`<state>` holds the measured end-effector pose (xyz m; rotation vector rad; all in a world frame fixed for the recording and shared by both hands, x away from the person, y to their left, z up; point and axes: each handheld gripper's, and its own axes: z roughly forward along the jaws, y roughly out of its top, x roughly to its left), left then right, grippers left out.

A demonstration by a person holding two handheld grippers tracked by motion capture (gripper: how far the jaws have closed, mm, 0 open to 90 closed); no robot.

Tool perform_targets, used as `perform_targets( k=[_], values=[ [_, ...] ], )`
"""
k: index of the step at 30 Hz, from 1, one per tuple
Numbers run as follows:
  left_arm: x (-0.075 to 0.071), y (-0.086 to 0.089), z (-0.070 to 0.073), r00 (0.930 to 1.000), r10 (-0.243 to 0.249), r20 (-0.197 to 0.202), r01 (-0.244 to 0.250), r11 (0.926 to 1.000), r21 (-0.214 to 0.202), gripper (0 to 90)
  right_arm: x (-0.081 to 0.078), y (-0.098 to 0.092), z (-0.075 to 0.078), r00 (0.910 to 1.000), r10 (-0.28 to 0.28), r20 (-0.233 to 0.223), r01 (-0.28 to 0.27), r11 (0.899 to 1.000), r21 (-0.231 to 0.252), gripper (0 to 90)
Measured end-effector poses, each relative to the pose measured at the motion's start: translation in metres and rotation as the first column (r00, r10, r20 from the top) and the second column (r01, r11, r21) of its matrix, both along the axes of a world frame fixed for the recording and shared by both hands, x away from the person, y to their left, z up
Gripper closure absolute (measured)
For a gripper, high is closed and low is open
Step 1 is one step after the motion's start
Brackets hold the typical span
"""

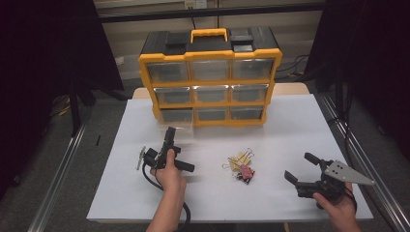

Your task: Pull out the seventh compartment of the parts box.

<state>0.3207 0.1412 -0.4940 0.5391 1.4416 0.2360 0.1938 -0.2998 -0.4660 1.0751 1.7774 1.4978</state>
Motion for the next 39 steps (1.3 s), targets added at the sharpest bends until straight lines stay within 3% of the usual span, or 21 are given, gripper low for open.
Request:
perform_targets(
  k=[2,3,5,9,10,13,15,17,19,20,21,23,25,26,27,28,29,30,31,34,39],
  values=[
    [0.0,0.0,0.001,1.0,0.009,-0.004,-0.009,0.9999,-0.015,74.0,0.0,0.0,0.0,1.0,-0.001,-0.001,0.001,1.0,0.0,2.4],
    [-0.002,0.001,-0.001,1.0,-0.006,-0.003,0.006,0.9997,0.026,73.9,0.0,0.0,0.0,1.0,0.0,0.0,0.0,1.0,0.0,2.4],
    [-0.002,0.001,0.001,1.0,0.002,-0.002,-0.002,0.9999,0.013,73.8,0.0,0.0,0.0,1.0,0.003,-0.003,-0.003,1.0,-0.002,2.4],
    [-0.003,0.002,0.0,1.0,0.001,0.009,-0.002,0.998,0.063,72.8,0.0,0.001,0.0,1.0,0.001,0.001,-0.001,1.0,-0.002,2.4],
    [-0.003,0.001,0.002,1.0,0.004,0.003,-0.004,0.9991,0.043,71.3,0.0,0.001,0.0,1.0,0.003,0.001,-0.003,1.0,-0.002,2.4],
    [-0.004,0.004,0.001,0.9999,-0.008,0.008,0.007,0.9914,0.131,68.0,0.0,0.001,0.0,1.0,0.003,0.0,-0.003,1.0,-0.001,2.4],
    [-0.004,0.004,0.001,0.9999,-0.01,0.007,0.009,0.9895,0.144,65.2,0.0,0.001,0.0,1.0,0.003,-0.003,-0.003,1.0,0.0,2.4],
    [-0.005,0.005,0.002,0.9996,-0.03,0.002,0.029,0.9805,0.194,62.8,0.0,0.001,0.0,1.0,0.001,-0.001,-0.001,1.0,-0.001,2.4],
    [-0.004,0.004,0.004,0.9997,-0.023,-0.009,0.024,0.9784,0.205,59.7,0.0,0.001,0.0,1.0,0.002,0.0,-0.002,1.0,-0.002,2.4],
    [-0.006,0.005,0.003,0.9988,-0.049,-0.007,0.049,0.9668,0.251,58.7,0.0,0.001,0.0,1.0,0.003,-0.002,-0.003,1.0,0.0,2.4],
    [-0.005,0.004,0.005,0.9994,-0.033,-0.008,0.034,0.9685,0.247,57.2,0.0,0.001,0.0,1.0,0.003,-0.003,-0.003,1.0,0.0,2.4],
    [-0.007,0.007,0.004,0.9981,-0.059,-0.017,0.062,0.9527,0.298,52.5,0.0,0.001,0.0,1.0,0.002,-0.001,-0.002,1.0,-0.001,2.4],
    [-0.006,0.007,0.005,0.9989,-0.045,-0.013,0.046,0.9494,0.311,49.1,0.0,0.001,0.0,1.0,0.003,0.0,-0.003,1.0,-0.001,2.4],
    [-0.006,0.008,0.004,0.9987,-0.048,-0.016,0.051,0.9412,0.334,46.0,0.0,0.001,0.0,1.0,0.003,-0.002,-0.003,1.0,-0.001,2.4],
    [-0.008,0.01,0.004,0.9962,-0.085,-0.017,0.085,0.924,0.373,45.6,0.0,0.001,0.0,1.0,0.003,-0.002,-0.003,1.0,-0.001,2.4],
    [-0.007,0.008,0.005,0.9967,-0.08,-0.012,0.079,0.9269,0.367,43.8,0.0,0.001,0.0,1.0,0.008,-0.002,-0.008,1.0,-0.004,2.4],
    [-0.007,0.008,0.006,0.9961,-0.087,-0.013,0.085,0.9128,0.4,41.2,0.0,0.002,0.0,1.0,0.009,-0.003,-0.009,1.0,-0.003,2.4],
    [-0.009,0.011,0.006,0.9924,-0.122,-0.017,0.117,0.8872,0.446,39.1,0.0,0.002,0.0,0.9999,0.01,-0.004,-0.01,1.0,-0.002,2.5],
    [-0.009,0.011,0.008,0.9909,-0.133,-0.021,0.129,0.8859,0.446,35.2,0.0,0.002,0.0,0.9999,0.01,-0.004,-0.01,1.0,-0.003,2.5],
    [-0.01,0.012,0.011,0.9832,-0.182,-0.017,0.163,0.8356,0.525,28.7,0.001,0.002,0.0,1.0,0.006,-0.001,-0.006,1.0,-0.002,2.5],
    [-0.012,0.011,0.016,0.9708,-0.24,0.0,0.193,0.7789,0.597,20.6,0.001,0.002,0.0,0.9999,0.013,-0.005,-0.013,1.0,-0.007,2.5]
  ],
)
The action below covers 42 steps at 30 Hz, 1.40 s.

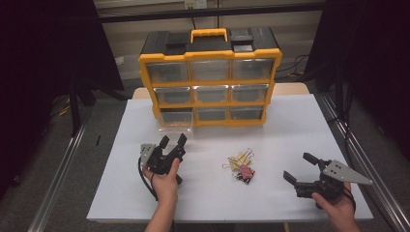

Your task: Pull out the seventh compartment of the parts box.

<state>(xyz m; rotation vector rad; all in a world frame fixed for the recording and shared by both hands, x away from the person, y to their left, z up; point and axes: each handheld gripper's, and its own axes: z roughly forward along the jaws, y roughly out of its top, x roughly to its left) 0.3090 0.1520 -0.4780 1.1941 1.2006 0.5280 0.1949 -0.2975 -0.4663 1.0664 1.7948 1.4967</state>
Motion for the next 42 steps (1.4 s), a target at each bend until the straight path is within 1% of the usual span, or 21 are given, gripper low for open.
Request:
perform_targets(
  k=[3,5,6,10,18,19,20,21,24,28,29,31,32,34,36,37,38,39,40,41,42],
  values=[
    [-0.001,-0.001,0.003,0.9987,-0.05,0.009,0.05,0.9987,0.011,17.2,0.001,0.001,0.0,1.0,-0.001,-0.003,0.001,1.0,0.0,2.5],
    [-0.002,-0.003,0.005,0.9986,-0.048,0.024,0.046,0.9973,0.056,16.3,0.002,0.002,0.0,1.0,0.002,0.0,-0.002,1.0,0.001,2.5],
    [-0.003,-0.001,0.006,0.9955,-0.09,0.03,0.087,0.9913,0.098,15.5,0.002,0.002,0.0,1.0,0.002,-0.001,-0.002,1.0,0.0,2.5],
    [-0.004,-0.005,0.009,0.9903,-0.131,0.045,0.125,0.9842,0.125,13.0,0.004,0.004,-0.001,1.0,0.006,-0.001,-0.006,1.0,0.0,2.5],
    [-0.006,-0.015,0.015,0.9612,-0.274,0.034,0.264,0.9476,0.18,10.8,0.005,0.005,0.0,1.0,0.01,0.001,-0.01,1.0,-0.003,2.6],
    [-0.007,-0.017,0.016,0.9604,-0.277,0.031,0.267,0.9453,0.188,10.2,0.005,0.005,0.0,0.9999,0.012,0.004,-0.012,1.0,-0.002,2.5],
    [-0.006,-0.019,0.016,0.9574,-0.286,0.041,0.275,0.9466,0.167,9.8,0.005,0.005,0.0,0.9999,0.01,0.003,-0.01,1.0,-0.004,2.5],
    [-0.006,-0.02,0.016,0.955,-0.295,0.031,0.284,0.9403,0.187,9.8,0.005,0.005,0.0,1.0,0.009,0.002,-0.009,1.0,-0.003,2.6],
    [-0.008,-0.025,0.016,0.9502,-0.311,0.02,0.303,0.9363,0.178,9.4,0.006,0.006,0.0,0.9999,0.012,0.0,-0.012,1.0,-0.003,2.6],
    [-0.008,-0.03,0.018,0.9315,-0.364,0.004,0.354,0.9094,0.218,9.5,0.005,0.006,0.0,0.9999,0.014,-0.002,-0.014,1.0,-0.006,2.6],
    [-0.009,-0.032,0.018,0.9235,-0.384,0.0,0.374,0.8996,0.226,9.5,0.005,0.006,0.001,0.9999,0.011,0.001,-0.011,1.0,-0.005,2.5],
    [-0.009,-0.035,0.019,0.9125,-0.409,-0.003,0.399,0.8873,0.232,9.5,0.005,0.005,0.001,0.9999,0.013,0.0,-0.013,1.0,-0.008,2.6],
    [-0.01,-0.037,0.019,0.9123,-0.409,-0.005,0.4,0.889,0.222,9.4,0.005,0.005,0.001,0.9999,0.012,-0.002,-0.012,1.0,-0.007,2.6],
    [-0.01,-0.04,0.019,0.9048,-0.426,-0.011,0.418,0.8814,0.221,9.3,0.005,0.005,0.001,0.9999,0.012,-0.001,-0.012,1.0,-0.008,2.6],
    [-0.01,-0.04,0.02,0.891,-0.453,-0.03,0.445,0.8596,0.25,9.2,0.006,0.006,0.001,0.9999,0.011,-0.003,-0.011,1.0,-0.008,2.6],
    [-0.01,-0.042,0.019,0.8971,-0.442,-0.014,0.431,0.8687,0.244,9.2,0.006,0.006,0.001,0.9999,0.012,-0.002,-0.012,1.0,-0.01,2.6],
    [-0.011,-0.044,0.02,0.8995,-0.436,-0.02,0.428,0.8702,0.244,9.2,0.006,0.007,0.001,0.9999,0.012,-0.001,-0.012,1.0,-0.01,2.6],
    [-0.011,-0.044,0.02,0.8889,-0.457,-0.027,0.449,0.8582,0.249,9.1,0.006,0.007,0.001,0.9999,0.017,0.0,-0.017,1.0,-0.013,2.6],
    [-0.012,-0.047,0.02,0.8968,-0.442,-0.022,0.433,0.8668,0.247,9.0,0.007,0.007,0.001,0.9998,0.021,0.003,-0.02,1.0,-0.018,2.6],
    [-0.012,-0.047,0.021,0.8902,-0.455,-0.025,0.446,0.8588,0.252,8.9,0.007,0.007,0.001,0.9998,0.022,0.0,-0.022,1.0,-0.016,2.6],
    [-0.012,-0.047,0.021,0.8753,-0.483,-0.03,0.474,0.8432,0.254,8.9,0.007,0.008,0.001,0.9997,0.026,-0.002,-0.026,1.0,-0.015,2.6]
  ],
)
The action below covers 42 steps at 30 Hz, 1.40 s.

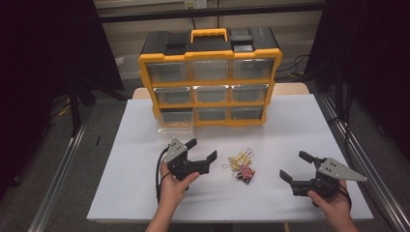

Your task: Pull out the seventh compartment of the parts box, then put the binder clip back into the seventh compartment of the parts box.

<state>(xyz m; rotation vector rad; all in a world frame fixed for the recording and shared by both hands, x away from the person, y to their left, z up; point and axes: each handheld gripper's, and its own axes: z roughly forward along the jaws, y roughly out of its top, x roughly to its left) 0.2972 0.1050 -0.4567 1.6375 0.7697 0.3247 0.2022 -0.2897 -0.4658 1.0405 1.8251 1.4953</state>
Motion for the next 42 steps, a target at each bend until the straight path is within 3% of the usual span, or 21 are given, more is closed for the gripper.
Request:
perform_targets(
  k=[2,3,4,5,7,10,11,12,15,21,24,26,27,30,32,34,37,42],
  values=[
    [-0.002,-0.003,0.0,0.9999,0.016,0.005,-0.016,0.9998,0.007,8.9,0.0,0.001,0.0,1.0,0.0,-0.002,0.0,1.0,0.0,2.6],
    [-0.001,-0.003,0.001,0.9998,-0.017,-0.006,0.017,0.9998,0.008,8.8,0.001,0.002,0.0,1.0,-0.006,-0.001,0.006,1.0,0.008,2.6],
    [-0.001,-0.003,0.001,0.9998,-0.019,0.001,0.019,0.9993,0.032,8.9,0.001,0.002,0.0,1.0,-0.002,-0.001,0.002,1.0,0.007,2.6],
    [-0.002,-0.006,0.0,1.0,-0.003,-0.003,0.003,1.0,0.007,8.8,0.002,0.002,0.0,1.0,0.003,-0.001,-0.003,1.0,0.005,2.6],
    [-0.002,-0.006,0.0,1.0,-0.008,-0.004,0.008,0.9999,0.012,8.7,0.002,0.003,-0.001,1.0,0.004,-0.002,-0.004,1.0,-0.001,2.6],
    [0.0,-0.006,0.001,0.9978,-0.064,-0.018,0.065,0.9973,0.033,9.0,0.002,0.002,-0.001,1.0,0.008,-0.005,-0.008,1.0,0.002,2.6],
    [0.0,-0.007,0.0,0.9978,-0.063,-0.02,0.064,0.9974,0.034,9.1,0.002,0.002,-0.001,1.0,0.009,-0.001,-0.009,1.0,-0.001,2.6],
    [-0.001,-0.011,-0.001,0.9998,-0.02,-0.005,0.02,0.999,0.041,9.2,0.002,0.002,-0.001,1.0,0.009,-0.001,-0.009,1.0,-0.002,2.6],
    [0.0,-0.014,-0.001,0.9989,-0.047,-0.006,0.048,0.9961,0.074,10.1,0.002,0.001,-0.001,1.0,0.009,-0.004,-0.009,1.0,-0.001,2.6],
    [0.003,-0.025,-0.002,0.9968,-0.078,-0.018,0.079,0.992,0.099,14.2,0.0,-0.001,-0.002,1.0,0.003,-0.004,-0.004,1.0,-0.002,2.6],
    [0.005,-0.029,-0.003,0.9947,-0.101,-0.018,0.103,0.9857,0.133,18.1,-0.001,-0.002,-0.002,1.0,-0.001,-0.008,0.001,1.0,0.002,2.6],
    [0.007,-0.033,-0.005,0.9909,-0.13,-0.033,0.133,0.9835,0.122,19.1,-0.002,-0.004,-0.002,1.0,-0.002,-0.009,0.002,1.0,0.001,2.6],
    [0.007,-0.034,-0.005,0.9909,-0.128,-0.041,0.133,0.9818,0.136,20.2,-0.002,-0.004,-0.002,1.0,0.0,-0.007,0.0,1.0,0.0,2.6],
    [0.009,-0.04,-0.008,0.986,-0.158,-0.053,0.165,0.9709,0.174,24.0,-0.002,-0.005,-0.002,0.9999,-0.004,-0.01,0.004,1.0,0.001,2.6],
    [0.01,-0.043,-0.009,0.9849,-0.16,-0.067,0.169,0.9698,0.175,27.4,-0.003,-0.005,-0.002,0.9999,-0.007,-0.009,0.007,1.0,0.0,2.6],
    [0.01,-0.043,-0.009,0.9834,-0.16,-0.086,0.174,0.9628,0.207,30.2,-0.003,-0.004,-0.002,0.9999,-0.007,-0.014,0.007,1.0,0.007,2.7],
    [0.012,-0.045,-0.01,0.9803,-0.167,-0.105,0.186,0.9612,0.204,35.9,-0.003,-0.004,-0.003,0.9998,-0.005,-0.017,0.005,1.0,0.004,2.7],
    [0.013,-0.048,-0.013,0.9738,-0.189,-0.126,0.214,0.9486,0.233,43.4,-0.003,-0.006,-0.003,0.9999,-0.001,-0.015,0.001,1.0,-0.003,2.6]
  ],
)
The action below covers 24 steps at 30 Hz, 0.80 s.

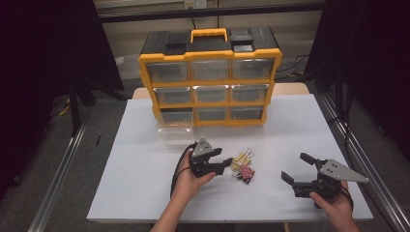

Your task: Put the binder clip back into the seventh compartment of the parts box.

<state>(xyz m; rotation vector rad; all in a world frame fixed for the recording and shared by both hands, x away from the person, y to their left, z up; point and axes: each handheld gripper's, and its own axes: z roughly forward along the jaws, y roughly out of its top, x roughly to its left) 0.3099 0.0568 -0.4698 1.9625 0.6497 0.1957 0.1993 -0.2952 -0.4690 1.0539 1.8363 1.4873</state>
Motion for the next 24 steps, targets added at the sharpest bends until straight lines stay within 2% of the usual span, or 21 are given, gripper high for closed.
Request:
perform_targets(
  k=[2,5,11,18,24],
  values=[
    [0.001,-0.002,-0.001,0.9999,-0.014,-0.005,0.014,0.9999,-0.003,47.3,0.0,0.0,0.0,1.0,-0.005,-0.001,0.005,1.0,0.004,2.6],
    [0.001,-0.003,-0.003,0.9997,-0.024,-0.006,0.025,0.9996,0.015,51.3,0.0,0.001,0.0,1.0,-0.005,-0.005,0.005,1.0,0.007,2.6],
    [0.004,-0.006,-0.004,0.9988,-0.046,-0.018,0.046,0.9985,0.031,56.2,0.001,0.001,0.0,0.9999,-0.007,-0.008,0.008,1.0,0.011,2.6],
    [0.005,-0.013,-0.004,0.9963,-0.085,-0.011,0.085,0.9952,0.047,61.4,0.001,0.0,0.0,0.9999,-0.009,-0.008,0.009,1.0,0.01,2.6],
    [0.004,-0.016,-0.006,0.9949,-0.1,-0.01,0.1,0.9919,0.078,67.1,0.001,-0.001,-0.001,0.9999,-0.012,-0.008,0.012,1.0,0.011,2.6]
  ],
)
